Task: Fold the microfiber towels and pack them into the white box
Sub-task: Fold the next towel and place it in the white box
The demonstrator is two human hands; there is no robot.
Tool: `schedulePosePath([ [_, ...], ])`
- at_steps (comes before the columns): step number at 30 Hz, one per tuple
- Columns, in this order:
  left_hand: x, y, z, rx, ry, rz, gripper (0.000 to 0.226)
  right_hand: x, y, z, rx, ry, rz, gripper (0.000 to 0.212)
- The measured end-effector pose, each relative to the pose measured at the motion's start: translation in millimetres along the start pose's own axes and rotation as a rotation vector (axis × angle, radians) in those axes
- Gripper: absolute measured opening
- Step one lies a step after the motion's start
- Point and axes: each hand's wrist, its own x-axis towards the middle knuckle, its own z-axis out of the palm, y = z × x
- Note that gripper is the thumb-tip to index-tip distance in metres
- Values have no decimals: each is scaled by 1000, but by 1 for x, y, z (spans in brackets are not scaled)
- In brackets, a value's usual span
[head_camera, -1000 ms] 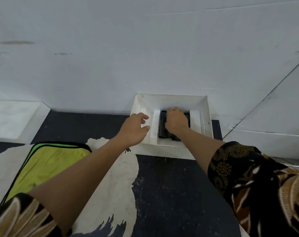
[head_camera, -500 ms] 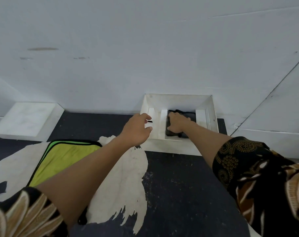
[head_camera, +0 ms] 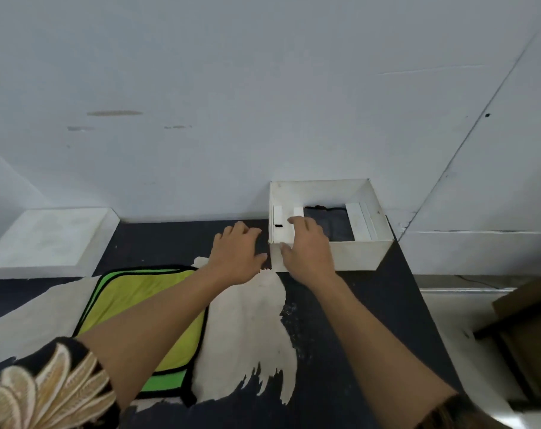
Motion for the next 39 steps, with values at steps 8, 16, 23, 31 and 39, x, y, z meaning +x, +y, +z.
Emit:
schedulePosePath([
  [8, -86, -110, 13, -39, -39, -26, 61, -92, -92, 81, 63, -78, 184, 53],
  [16, -161, -203, 45, -87, -149, -182, 65, -141, -156, 138, -9, -269, 224, 54],
  [23, -200, -259, 69, -140, -263, -332, 70, -160, -168, 165, -50, -379, 230, 56],
  [31, -226, -304, 88, -235, -376, -514, 63, -168, -169, 194, -96, -521, 246, 51],
  [39, -240, -326, 96, -142, -364, -440, 42, -185, -161, 213, -223, -592, 224, 36],
])
